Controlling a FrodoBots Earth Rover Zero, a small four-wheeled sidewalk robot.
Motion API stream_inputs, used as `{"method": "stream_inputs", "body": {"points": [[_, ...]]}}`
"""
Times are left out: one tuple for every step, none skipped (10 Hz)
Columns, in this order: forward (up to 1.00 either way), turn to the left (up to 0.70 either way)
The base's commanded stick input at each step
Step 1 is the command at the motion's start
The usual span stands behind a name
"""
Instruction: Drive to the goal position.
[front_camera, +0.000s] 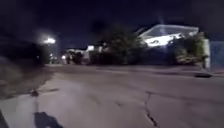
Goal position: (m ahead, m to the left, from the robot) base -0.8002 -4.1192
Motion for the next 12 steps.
{"method": "stream_inputs", "body": {"points": [[0.69,0.34],[0.69,0.34],[0.69,0.34],[0.69,0.34],[0.69,0.34],[0.69,0.34],[0.69,0.11],[0.62,0.07],[0.59,0.08],[0.59,0.08],[0.56,0.08],[0.45,0.08]]}}
